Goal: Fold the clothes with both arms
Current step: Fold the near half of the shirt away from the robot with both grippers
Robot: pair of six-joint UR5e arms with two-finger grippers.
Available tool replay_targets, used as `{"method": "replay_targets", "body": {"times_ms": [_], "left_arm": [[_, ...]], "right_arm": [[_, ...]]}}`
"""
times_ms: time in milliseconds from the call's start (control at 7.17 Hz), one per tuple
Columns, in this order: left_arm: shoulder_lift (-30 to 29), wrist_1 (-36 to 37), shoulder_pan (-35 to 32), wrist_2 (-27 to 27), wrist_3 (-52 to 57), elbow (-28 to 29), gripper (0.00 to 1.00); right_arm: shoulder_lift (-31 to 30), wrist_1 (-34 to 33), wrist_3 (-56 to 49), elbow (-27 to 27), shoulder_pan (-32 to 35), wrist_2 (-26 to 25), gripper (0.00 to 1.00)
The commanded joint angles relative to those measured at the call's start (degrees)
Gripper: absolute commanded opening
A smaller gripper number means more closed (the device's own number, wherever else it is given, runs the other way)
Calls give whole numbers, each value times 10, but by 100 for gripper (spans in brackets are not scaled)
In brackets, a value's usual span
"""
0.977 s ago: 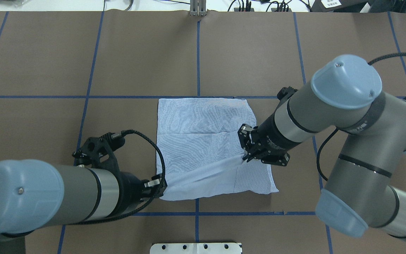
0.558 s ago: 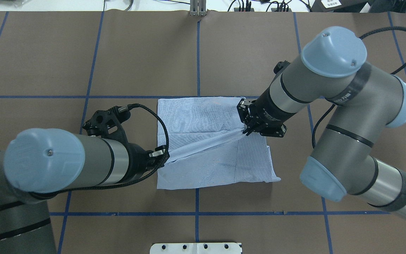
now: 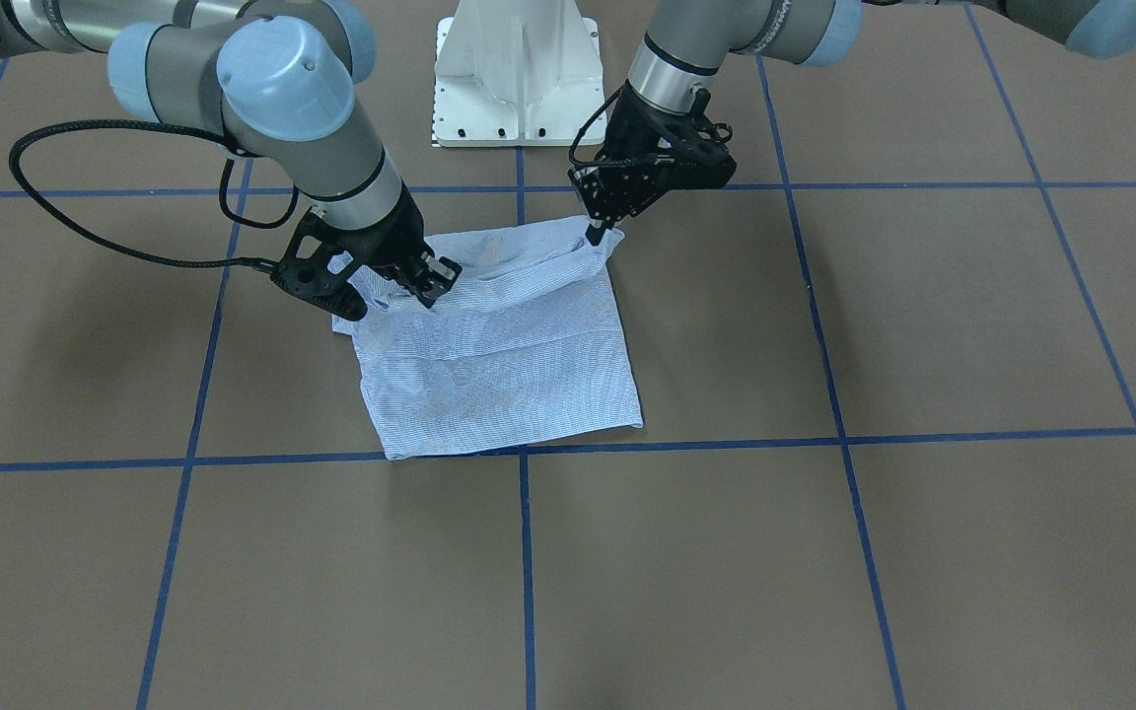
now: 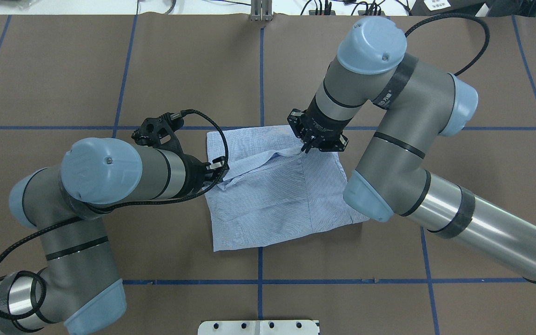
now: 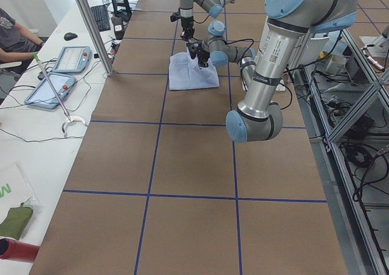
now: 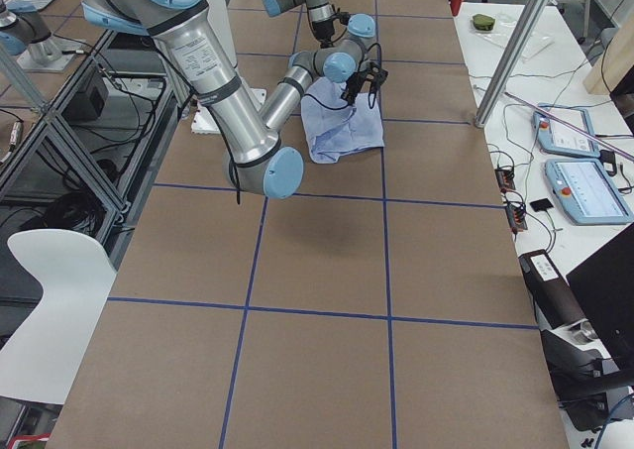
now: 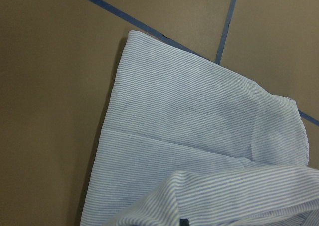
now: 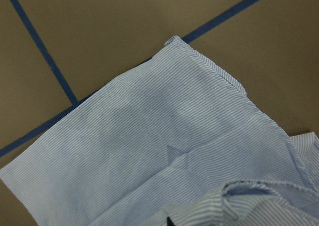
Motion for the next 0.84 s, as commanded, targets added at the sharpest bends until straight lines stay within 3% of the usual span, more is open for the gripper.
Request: {"method": "replay_targets", "body": {"times_ms": [0, 698], "left_arm": [[-12, -48, -26, -1, 6, 52, 0], [-57, -85, -65, -10, 16, 138, 0]], "right_arm": [[20, 50, -8, -65, 1, -16, 0], [37, 80, -9, -120, 12, -17, 0]]}}
